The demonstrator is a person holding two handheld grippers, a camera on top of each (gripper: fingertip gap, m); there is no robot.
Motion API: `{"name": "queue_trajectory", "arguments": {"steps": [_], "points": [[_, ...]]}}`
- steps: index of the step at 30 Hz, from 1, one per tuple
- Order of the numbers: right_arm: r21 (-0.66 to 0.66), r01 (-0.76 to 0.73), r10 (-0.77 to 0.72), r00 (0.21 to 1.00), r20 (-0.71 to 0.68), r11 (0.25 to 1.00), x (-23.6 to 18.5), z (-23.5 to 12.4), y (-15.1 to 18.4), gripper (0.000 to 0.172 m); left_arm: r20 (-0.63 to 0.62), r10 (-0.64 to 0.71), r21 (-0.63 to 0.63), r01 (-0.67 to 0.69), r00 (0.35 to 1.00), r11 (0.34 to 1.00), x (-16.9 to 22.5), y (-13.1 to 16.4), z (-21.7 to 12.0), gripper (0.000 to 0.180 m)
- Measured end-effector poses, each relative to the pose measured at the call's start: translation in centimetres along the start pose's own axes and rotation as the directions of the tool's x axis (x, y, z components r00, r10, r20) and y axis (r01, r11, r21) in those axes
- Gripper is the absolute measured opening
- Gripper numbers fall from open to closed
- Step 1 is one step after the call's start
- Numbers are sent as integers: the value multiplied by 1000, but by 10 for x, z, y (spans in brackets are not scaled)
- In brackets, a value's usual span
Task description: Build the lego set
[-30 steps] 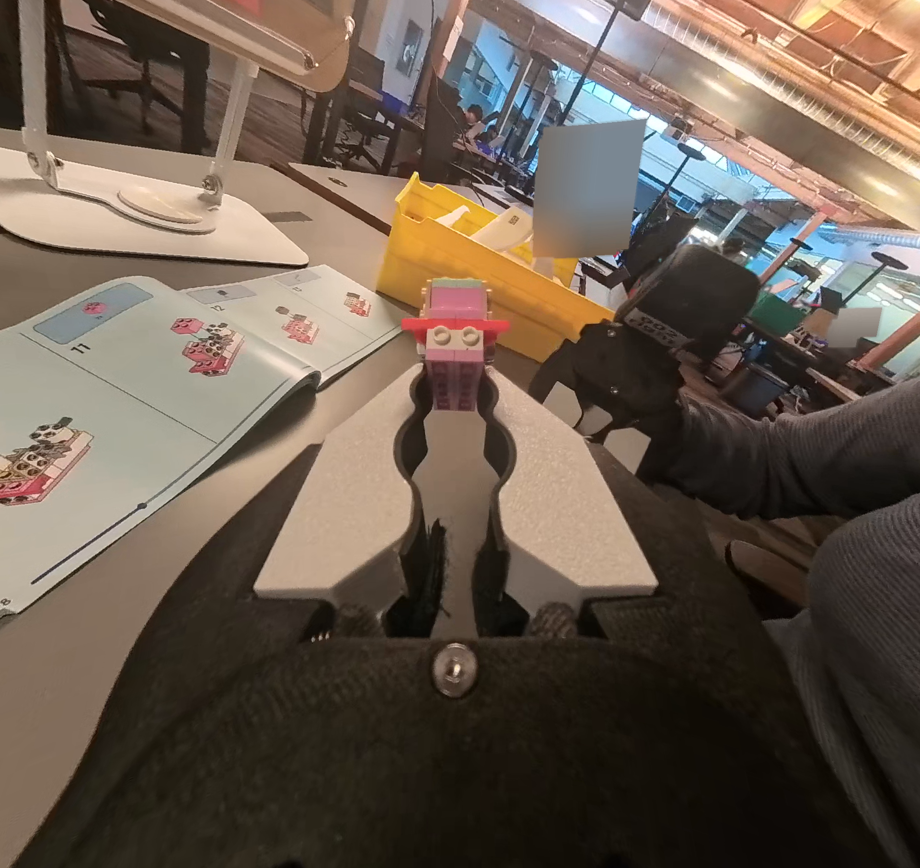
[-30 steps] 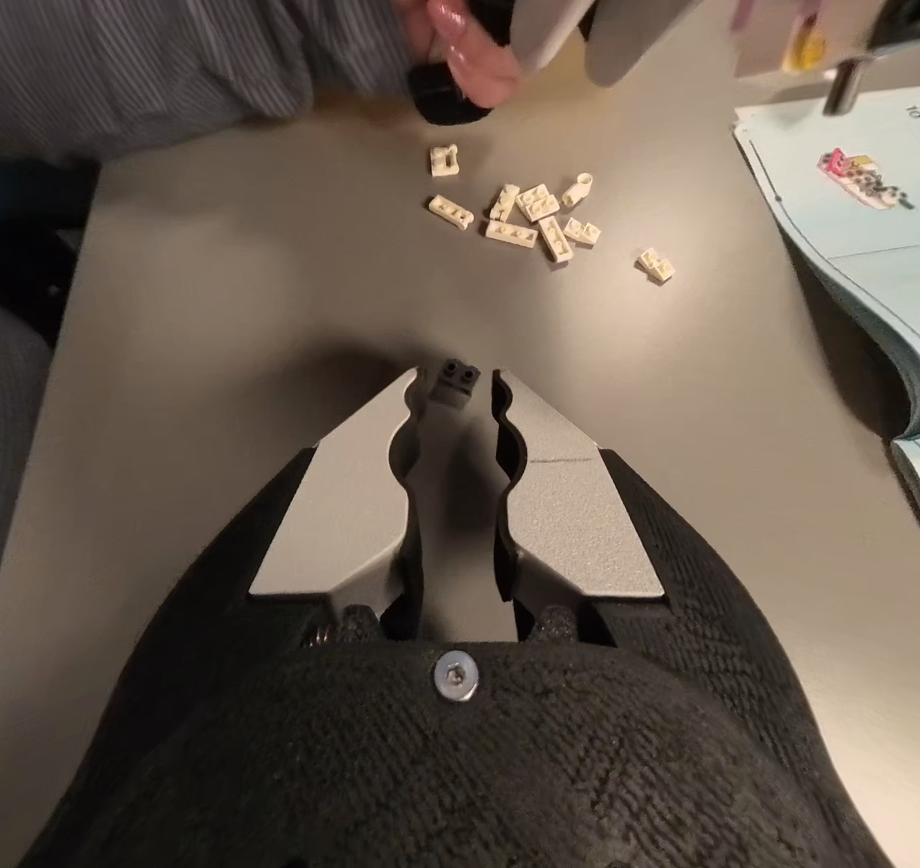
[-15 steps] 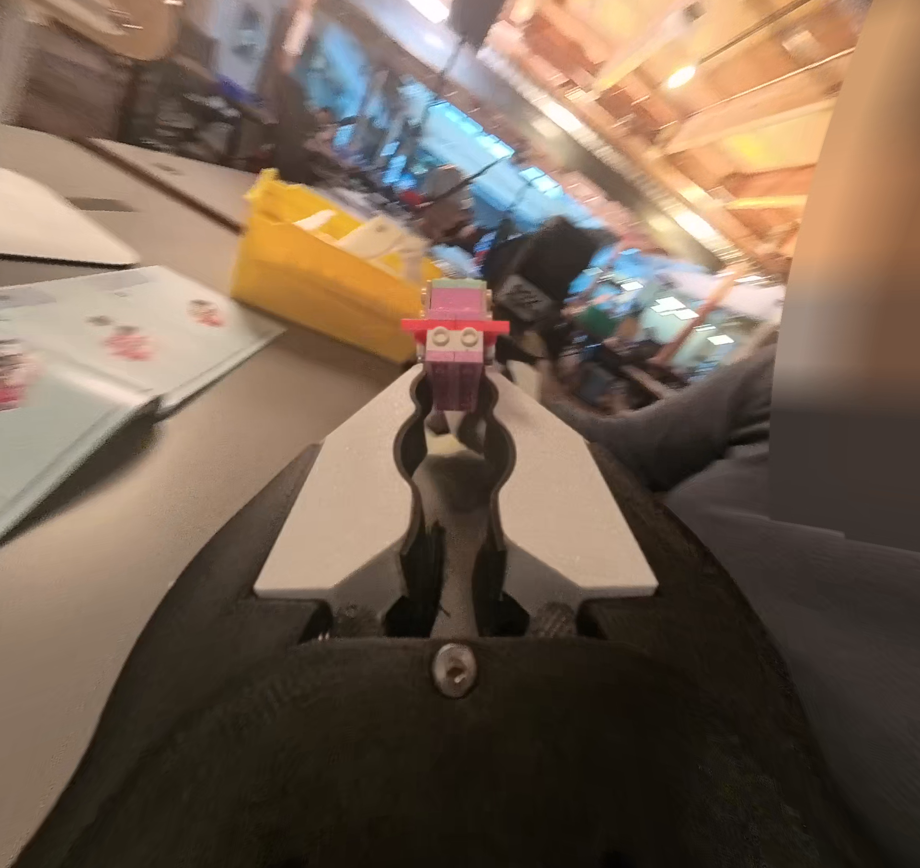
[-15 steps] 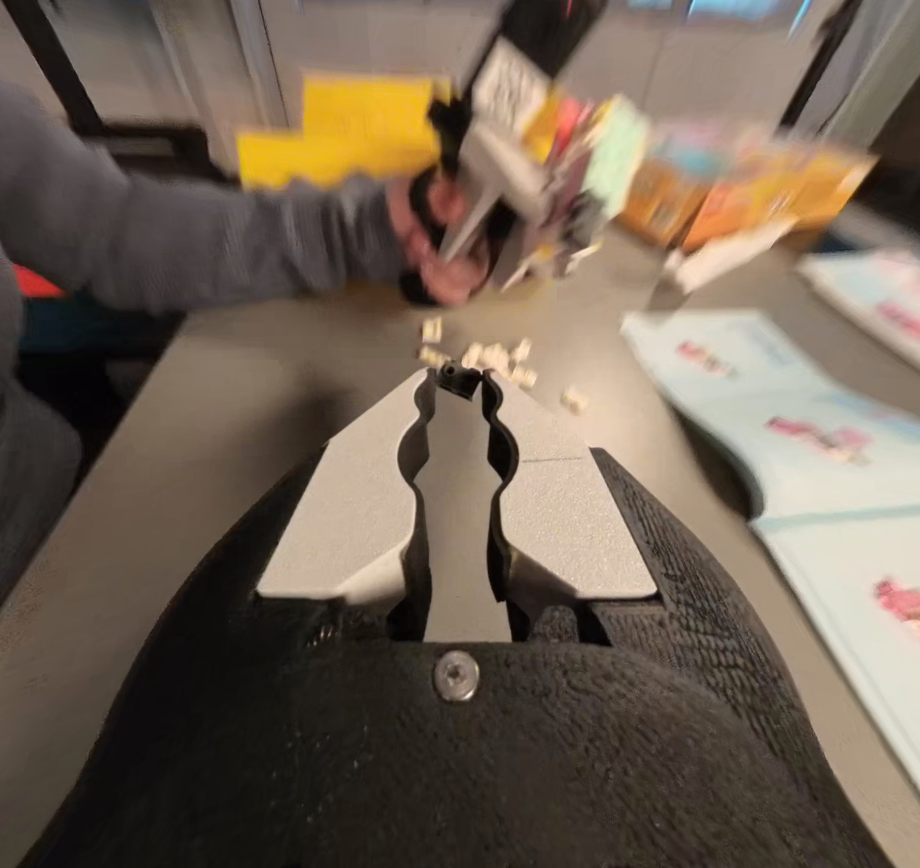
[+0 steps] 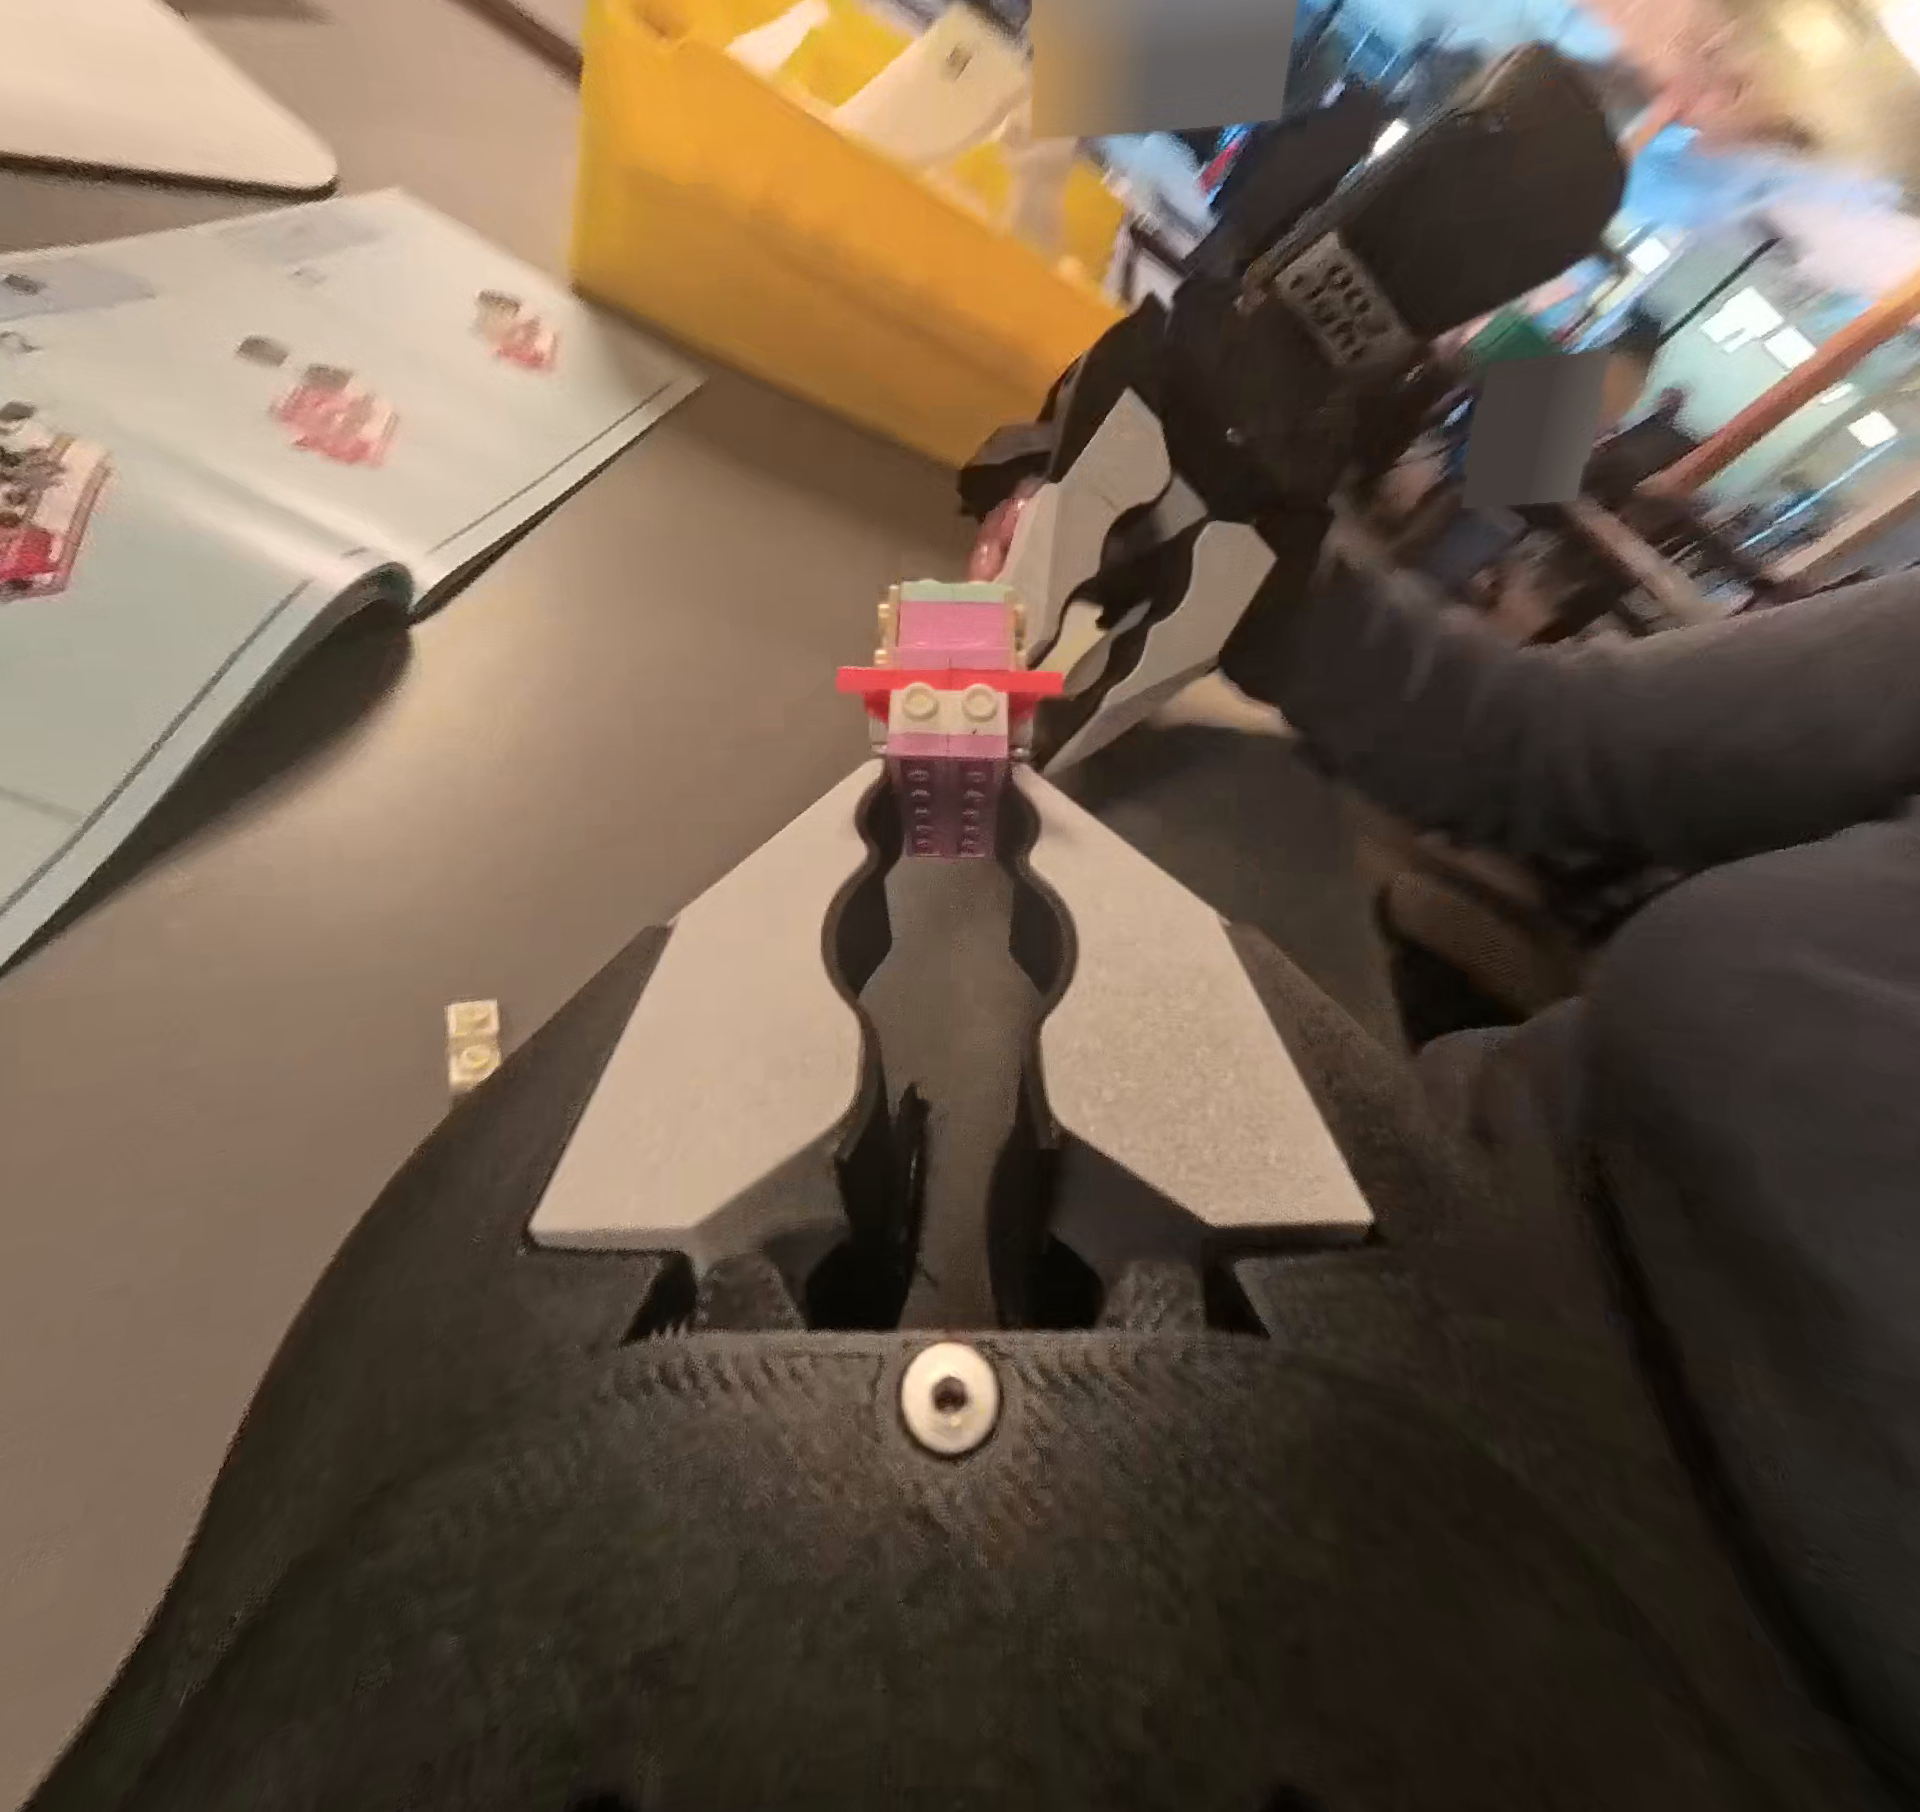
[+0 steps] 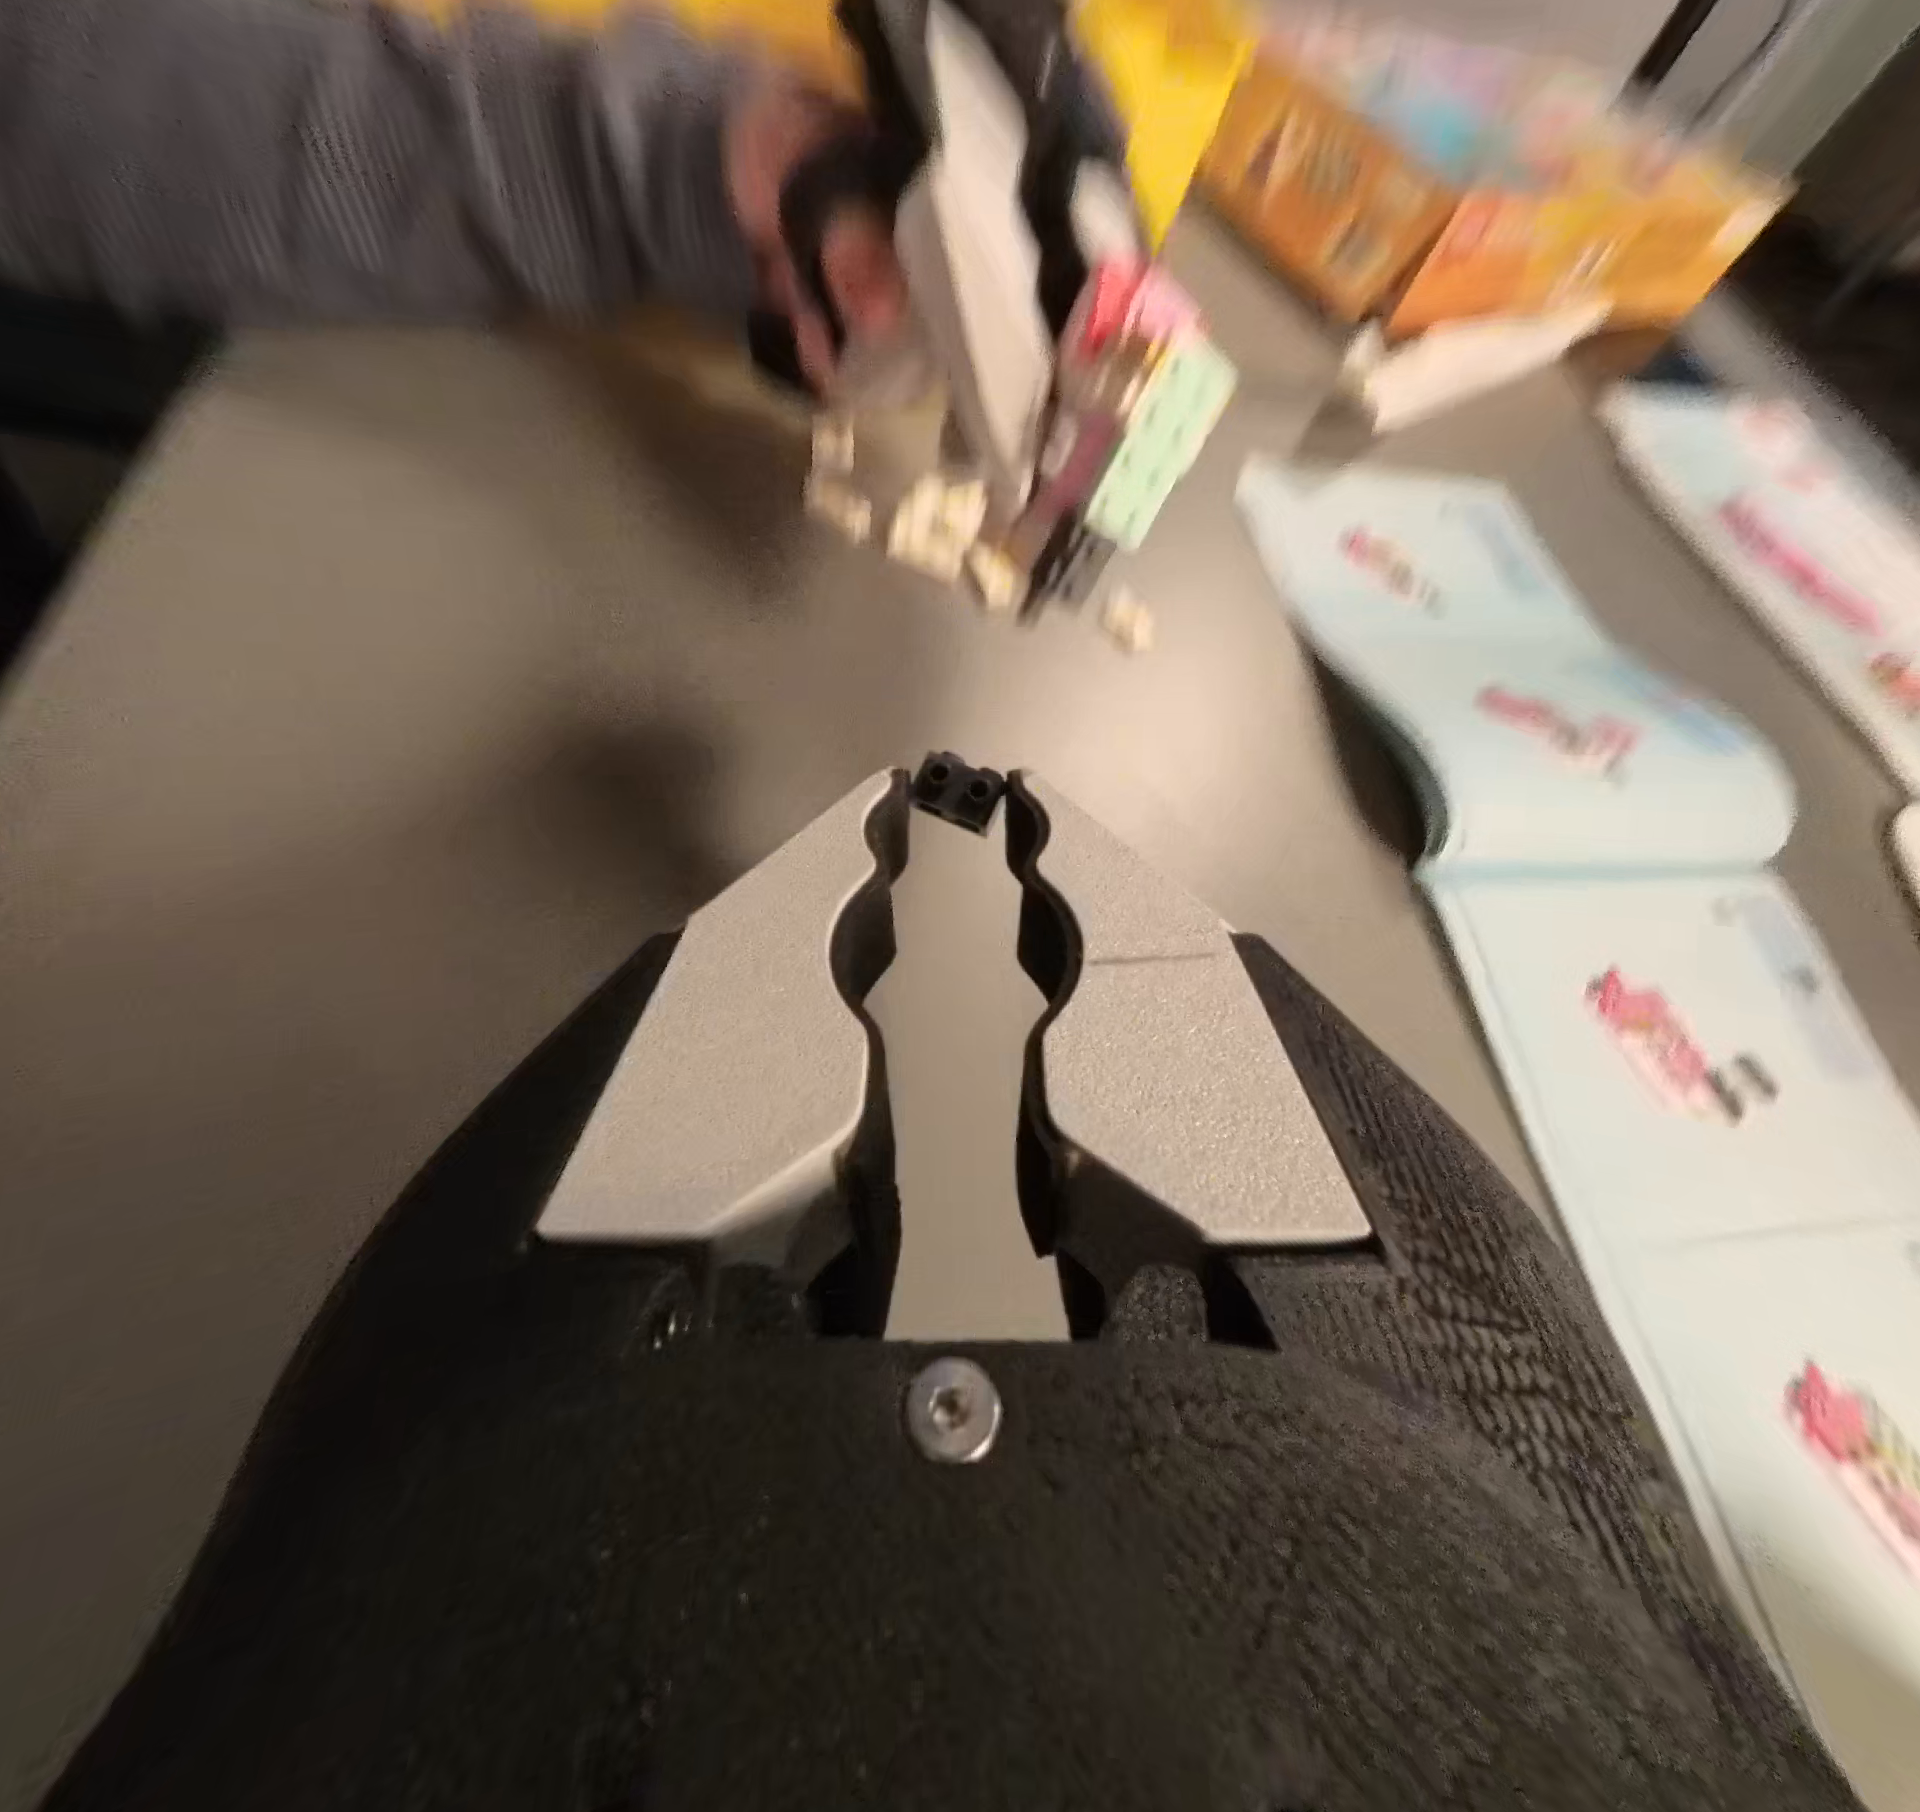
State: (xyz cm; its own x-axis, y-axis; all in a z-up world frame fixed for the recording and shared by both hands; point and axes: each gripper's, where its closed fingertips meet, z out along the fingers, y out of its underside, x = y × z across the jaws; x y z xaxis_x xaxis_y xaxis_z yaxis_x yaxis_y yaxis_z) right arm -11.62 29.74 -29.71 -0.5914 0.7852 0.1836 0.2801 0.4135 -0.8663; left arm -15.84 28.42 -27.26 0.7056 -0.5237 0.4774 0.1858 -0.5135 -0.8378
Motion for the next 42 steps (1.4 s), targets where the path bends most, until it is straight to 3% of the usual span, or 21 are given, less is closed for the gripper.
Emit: {"name": "queue_trajectory", "arguments": {"steps": [2,3,8,13,19,23,29,38,42], "points": [[-175,18,-14,1000,20,984,-2,2,32,17,8,2,-45,-2,1000,999,0,7,5,16],[-165,17,-13,1000,22,986,-3,1,32,17,-3,-10,-61,9,1000,998,2,10,8,16],[55,23,-24,1000,9,998,-4,-7,-8,16,-19,-33,-152,30,999,988,7,28,26,16],[245,68,-58,997,-47,967,-9,-7,-40,16,-106,-43,-159,26,993,987,25,30,38,16],[272,166,-119,976,-183,948,-2,-11,-46,17,-171,-96,-73,84,981,994,30,14,31,16],[271,153,-102,976,-193,950,1,-9,-42,17,-157,-92,-65,83,983,994,28,13,29,16],[234,139,-93,975,-200,962,4,-7,-31,17,-104,-77,-82,69,992,994,21,16,29,16],[41,23,-21,998,-61,999,2,8,10,16,66,9,-242,7,998,970,0,45,42,16],[-100,27,-30,999,-22,995,7,10,35,16,138,26,-225,6,990,974,-10,38,32,16]]}}
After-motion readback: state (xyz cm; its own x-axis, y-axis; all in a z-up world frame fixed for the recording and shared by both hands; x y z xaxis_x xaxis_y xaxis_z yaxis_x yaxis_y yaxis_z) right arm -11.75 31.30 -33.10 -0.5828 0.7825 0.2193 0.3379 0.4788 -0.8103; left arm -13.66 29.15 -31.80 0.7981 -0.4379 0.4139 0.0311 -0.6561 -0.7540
